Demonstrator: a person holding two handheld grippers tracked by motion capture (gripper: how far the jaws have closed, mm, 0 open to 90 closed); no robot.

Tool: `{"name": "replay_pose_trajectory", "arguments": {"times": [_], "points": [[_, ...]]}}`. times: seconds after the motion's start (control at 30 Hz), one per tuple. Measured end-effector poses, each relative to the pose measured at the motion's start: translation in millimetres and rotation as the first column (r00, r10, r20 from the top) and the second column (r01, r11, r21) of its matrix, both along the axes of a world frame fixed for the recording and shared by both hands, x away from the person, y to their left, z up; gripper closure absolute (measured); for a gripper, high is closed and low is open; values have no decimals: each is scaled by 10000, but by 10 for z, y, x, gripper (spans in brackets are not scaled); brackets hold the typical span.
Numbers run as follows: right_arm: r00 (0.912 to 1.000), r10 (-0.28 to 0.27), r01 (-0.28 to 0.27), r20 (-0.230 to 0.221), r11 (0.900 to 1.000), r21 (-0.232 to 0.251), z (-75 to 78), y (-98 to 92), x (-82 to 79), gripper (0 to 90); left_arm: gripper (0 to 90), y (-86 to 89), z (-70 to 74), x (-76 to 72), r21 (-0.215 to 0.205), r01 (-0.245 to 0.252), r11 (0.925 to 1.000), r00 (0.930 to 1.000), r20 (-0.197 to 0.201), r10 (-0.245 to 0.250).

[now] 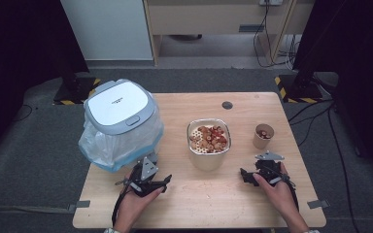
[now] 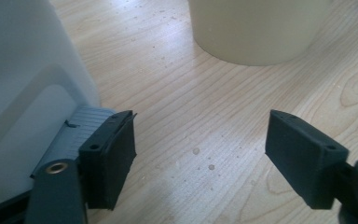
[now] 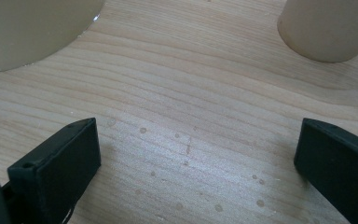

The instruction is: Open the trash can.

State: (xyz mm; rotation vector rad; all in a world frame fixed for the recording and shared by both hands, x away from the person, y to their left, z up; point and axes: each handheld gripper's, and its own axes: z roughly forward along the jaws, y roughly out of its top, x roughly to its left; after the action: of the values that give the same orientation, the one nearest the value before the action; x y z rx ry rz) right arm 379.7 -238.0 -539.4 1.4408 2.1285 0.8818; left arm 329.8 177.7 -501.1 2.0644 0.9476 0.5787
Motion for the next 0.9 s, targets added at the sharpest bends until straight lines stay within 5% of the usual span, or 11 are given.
{"name": "replay_pose_trajectory", "arguments": {"times": [0.4, 0.7, 0.9], "points": [[9989, 475, -475, -16, 9989, -22, 3, -50, -41, 8, 525, 72, 102, -19, 460, -128, 9989, 9997, 189, 119], [9990, 453, -453, -3, 9990, -4, 2, -49, -49, 9, 704, 162, 144, 0, 400, -423, 9983, 9986, 345, 409], [9988, 498, -498, -6, 9988, -11, 3, -49, -58, 8, 814, 237, 150, 35, 873, -670, 9939, 9963, 588, 620]]}}
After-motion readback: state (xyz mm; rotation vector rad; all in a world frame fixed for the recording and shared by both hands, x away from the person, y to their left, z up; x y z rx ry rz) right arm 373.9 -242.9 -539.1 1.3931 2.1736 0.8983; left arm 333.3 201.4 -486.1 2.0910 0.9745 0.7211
